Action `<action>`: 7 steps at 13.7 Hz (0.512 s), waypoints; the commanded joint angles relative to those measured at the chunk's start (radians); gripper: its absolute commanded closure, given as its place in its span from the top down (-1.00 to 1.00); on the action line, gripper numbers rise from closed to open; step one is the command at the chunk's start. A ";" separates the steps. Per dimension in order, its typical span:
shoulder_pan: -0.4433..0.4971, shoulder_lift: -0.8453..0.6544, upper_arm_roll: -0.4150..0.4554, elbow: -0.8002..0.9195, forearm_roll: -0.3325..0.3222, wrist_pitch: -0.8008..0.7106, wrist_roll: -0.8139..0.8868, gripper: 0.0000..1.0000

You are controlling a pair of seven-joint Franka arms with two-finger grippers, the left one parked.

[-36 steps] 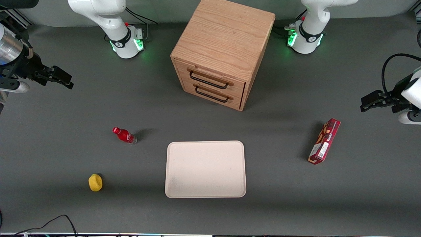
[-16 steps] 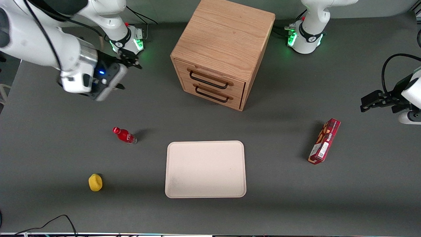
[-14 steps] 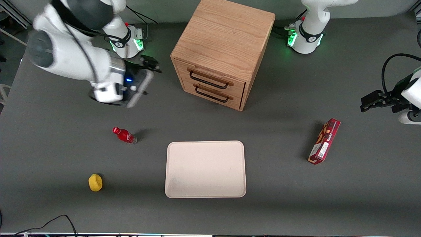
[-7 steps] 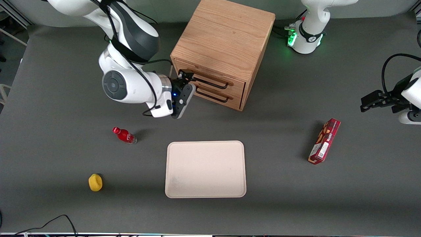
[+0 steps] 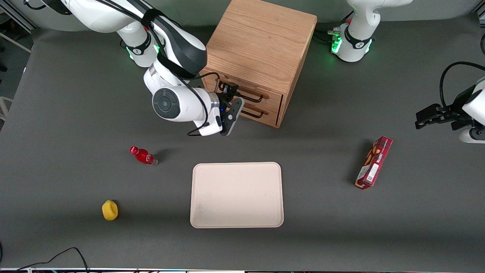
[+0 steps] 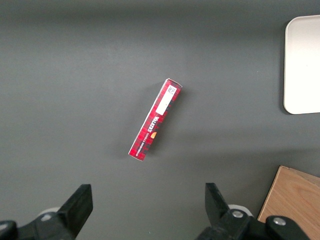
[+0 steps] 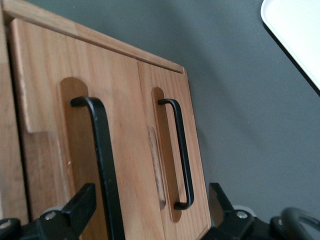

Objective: Open upper drawer

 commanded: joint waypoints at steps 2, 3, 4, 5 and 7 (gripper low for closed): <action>0.010 0.047 0.051 0.004 -0.075 0.047 0.076 1.00; 0.011 0.048 0.051 0.004 -0.075 0.047 0.076 1.00; 0.011 0.050 0.053 0.004 -0.075 0.047 0.076 1.00; 0.014 0.056 0.051 0.004 -0.076 0.047 0.076 1.00; 0.010 0.073 0.051 0.013 -0.098 0.049 0.076 1.00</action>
